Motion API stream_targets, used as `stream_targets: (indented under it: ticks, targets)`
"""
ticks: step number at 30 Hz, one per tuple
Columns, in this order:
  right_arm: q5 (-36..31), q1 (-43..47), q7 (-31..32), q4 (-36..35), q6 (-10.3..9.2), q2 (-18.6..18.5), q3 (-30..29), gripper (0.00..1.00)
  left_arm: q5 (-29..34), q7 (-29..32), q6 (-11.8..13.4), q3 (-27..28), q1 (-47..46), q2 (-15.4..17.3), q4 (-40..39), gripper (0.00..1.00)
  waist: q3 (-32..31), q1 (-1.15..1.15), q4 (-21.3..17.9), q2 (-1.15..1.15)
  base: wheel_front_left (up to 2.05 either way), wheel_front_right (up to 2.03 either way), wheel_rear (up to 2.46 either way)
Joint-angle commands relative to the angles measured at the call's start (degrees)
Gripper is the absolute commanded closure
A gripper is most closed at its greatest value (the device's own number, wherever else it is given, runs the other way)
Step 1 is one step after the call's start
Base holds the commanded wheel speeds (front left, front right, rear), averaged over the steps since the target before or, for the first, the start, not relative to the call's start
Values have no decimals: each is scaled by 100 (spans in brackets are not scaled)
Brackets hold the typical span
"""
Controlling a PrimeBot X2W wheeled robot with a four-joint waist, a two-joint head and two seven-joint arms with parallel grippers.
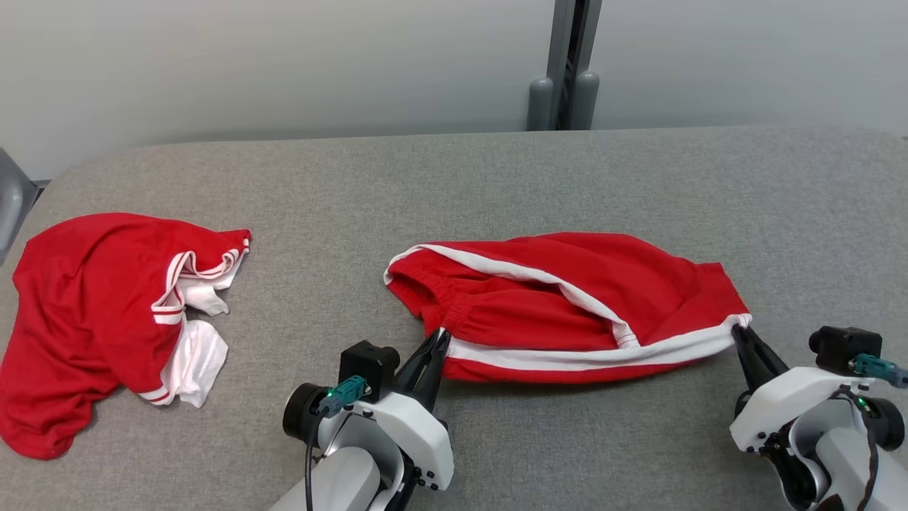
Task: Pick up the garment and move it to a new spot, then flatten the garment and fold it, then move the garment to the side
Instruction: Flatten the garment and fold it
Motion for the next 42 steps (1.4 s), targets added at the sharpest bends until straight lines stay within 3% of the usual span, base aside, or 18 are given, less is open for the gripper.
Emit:
stream_targets:
  ticks: [1, 8, 13, 23, 34, 42]
  targets:
    - [-68, 6, -30, -46, 0, -96, -9, 100, 13, -25, 20, 35, 64, 32, -1, 100, -54, 0, -6, 0, 0, 0, 0]
    - [-448, 12, -30, -591, 0, -326, -288, 100, 240, -26, -37, 365, 179, 32, -242, 100, -423, 0, -87, 0, 0, 0, 0]
    - [-783, -279, -31, -1262, 0, -450, -426, 100, 367, -15, -240, 542, -124, 134, -529, 100, -681, 0, -189, 0, 0, 0, 0]
    - [-1574, -1143, -30, -2163, 0, -394, -908, 100, 166, 953, -715, 803, -1576, 597, -1071, 100, -1033, 0, -390, 0, 0, 0, 0]
    - [-2237, -1751, -30, -2139, 0, -47, -1344, 100, 61, 1065, -540, 1232, -2270, 864, -1113, 100, -1222, 0, -518, 0, 0, 0, 0]
    - [-2087, -1899, 116, -1947, 0, 124, -1242, 100, -28, 1078, -578, 1245, -2365, 853, -718, 100, -932, 0, -603, 0, 0, 0, 0]
